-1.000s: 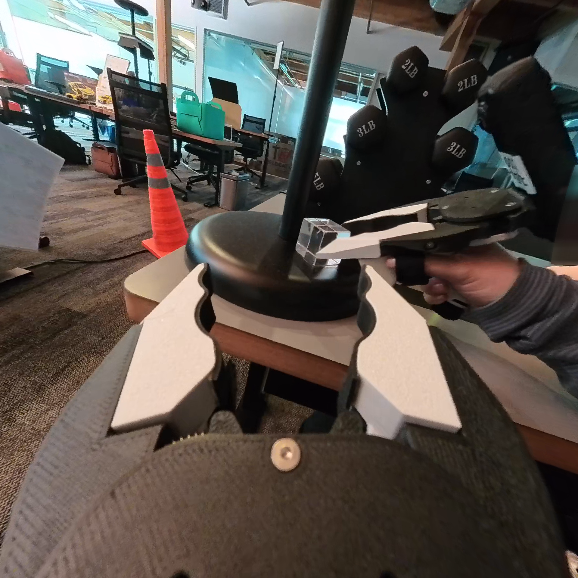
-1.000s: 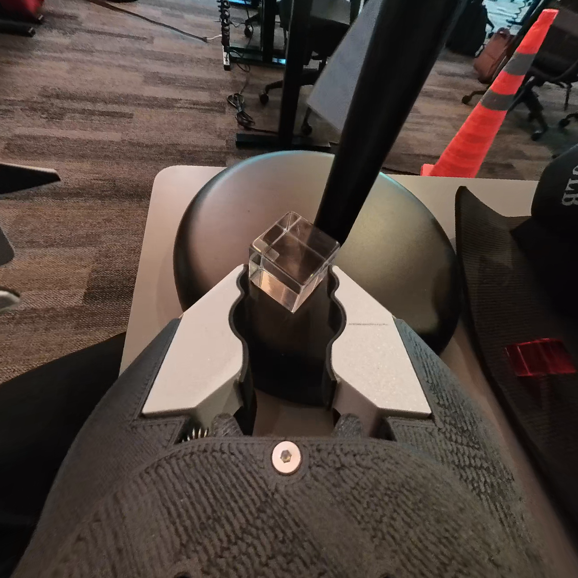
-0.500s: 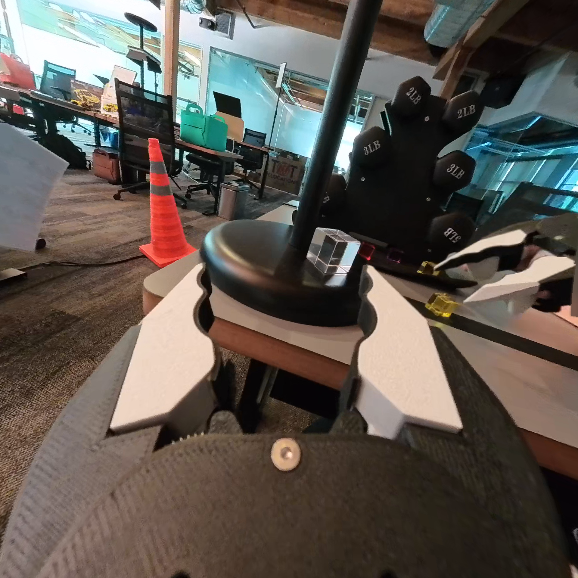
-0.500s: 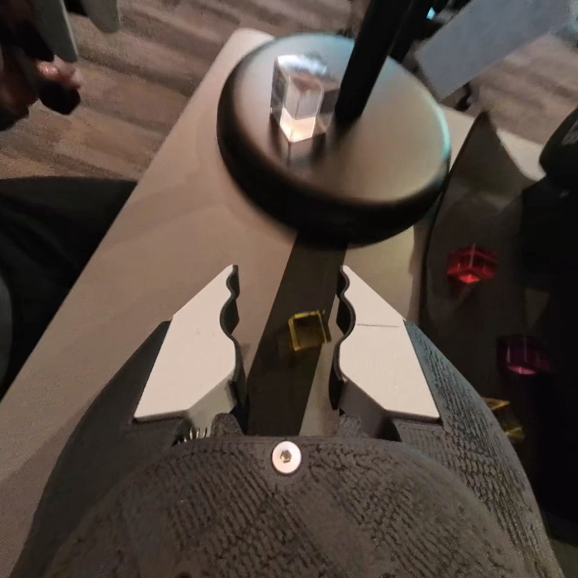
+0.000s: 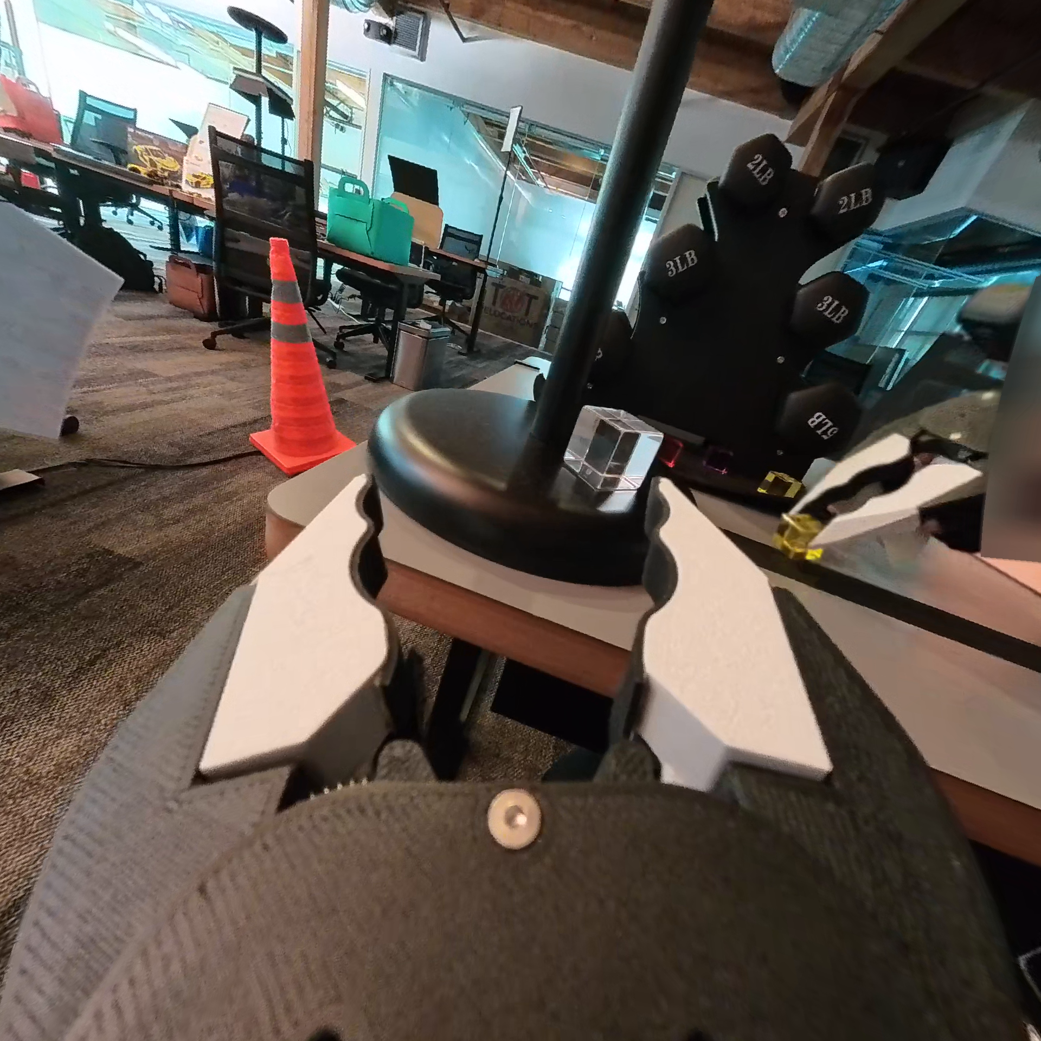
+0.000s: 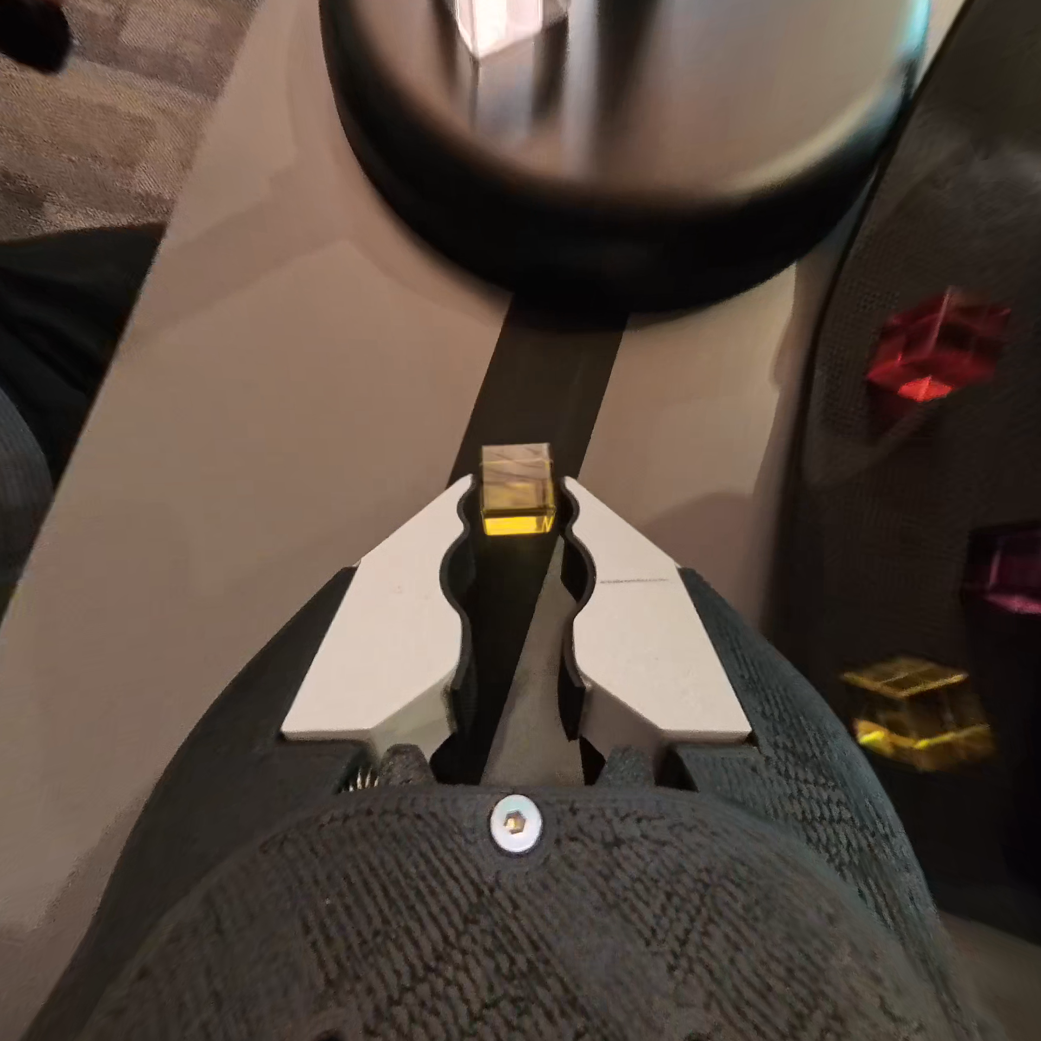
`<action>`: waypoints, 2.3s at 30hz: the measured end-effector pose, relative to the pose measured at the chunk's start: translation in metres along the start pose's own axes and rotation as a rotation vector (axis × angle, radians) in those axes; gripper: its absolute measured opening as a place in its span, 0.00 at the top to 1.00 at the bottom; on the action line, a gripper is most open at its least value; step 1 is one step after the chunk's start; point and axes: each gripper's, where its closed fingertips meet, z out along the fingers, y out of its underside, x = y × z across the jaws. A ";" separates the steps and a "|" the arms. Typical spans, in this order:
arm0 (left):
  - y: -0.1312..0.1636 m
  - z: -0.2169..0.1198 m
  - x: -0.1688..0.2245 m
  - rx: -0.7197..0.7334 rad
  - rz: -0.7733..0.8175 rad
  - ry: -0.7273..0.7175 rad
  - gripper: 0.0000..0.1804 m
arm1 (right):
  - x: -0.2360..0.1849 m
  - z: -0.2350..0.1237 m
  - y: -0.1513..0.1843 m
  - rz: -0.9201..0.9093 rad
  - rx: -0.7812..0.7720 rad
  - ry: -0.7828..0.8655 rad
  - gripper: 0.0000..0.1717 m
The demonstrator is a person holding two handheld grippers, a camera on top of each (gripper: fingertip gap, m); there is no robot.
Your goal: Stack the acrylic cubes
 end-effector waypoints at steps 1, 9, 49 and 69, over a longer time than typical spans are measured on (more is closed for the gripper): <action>0.000 0.001 0.000 0.000 -0.002 0.002 0.48 | -0.001 -0.001 -0.016 -0.024 0.037 -0.012 0.86; 0.001 0.001 0.001 0.000 -0.003 0.012 0.48 | -0.021 0.020 -0.150 -0.288 0.120 -0.168 0.86; -0.002 -0.007 -0.023 0.029 -0.038 -0.025 0.49 | 0.131 -0.004 -0.102 0.269 0.208 0.433 0.72; 0.003 -0.002 -0.016 0.008 -0.031 -0.014 0.49 | 0.078 0.016 -0.144 0.133 0.335 0.140 0.85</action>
